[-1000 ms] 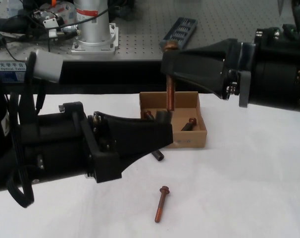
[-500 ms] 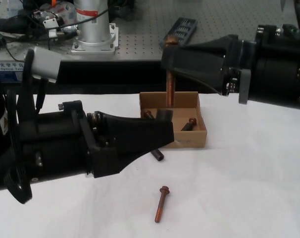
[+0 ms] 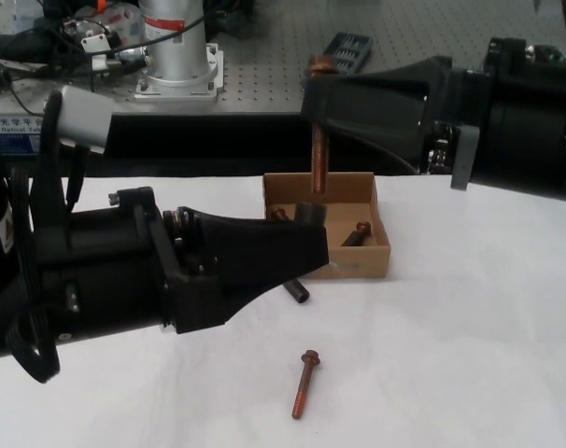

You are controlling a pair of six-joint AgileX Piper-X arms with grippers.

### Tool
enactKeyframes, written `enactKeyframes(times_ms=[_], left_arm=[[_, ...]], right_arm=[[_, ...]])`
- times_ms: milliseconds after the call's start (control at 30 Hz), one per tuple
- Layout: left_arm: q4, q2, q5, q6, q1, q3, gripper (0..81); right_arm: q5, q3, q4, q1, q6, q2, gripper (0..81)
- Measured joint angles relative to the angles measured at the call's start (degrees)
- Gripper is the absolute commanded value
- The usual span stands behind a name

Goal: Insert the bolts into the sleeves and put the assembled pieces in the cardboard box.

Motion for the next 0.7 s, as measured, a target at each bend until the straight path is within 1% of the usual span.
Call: enactKeyframes(times_ms=[200,433,700], left_arm=[[-0.6,0.0,0.0,-0.4,0.0,0.0,0.6],[-3.5,0.0,0.4,-3.1,0.0,0.0,0.6],[-4.7,0.0,0.9,-3.3,0.0,0.1,0.6]], right_arm=[[-0.1,0.2,-0.7,0.0,-0.1,0.0,1.6],[0.0,1.9,-1.5,0.0,0.1,0.0,1.6],[-0.6,1.9,-1.4,0.0,0.6,0.0,1.6]])
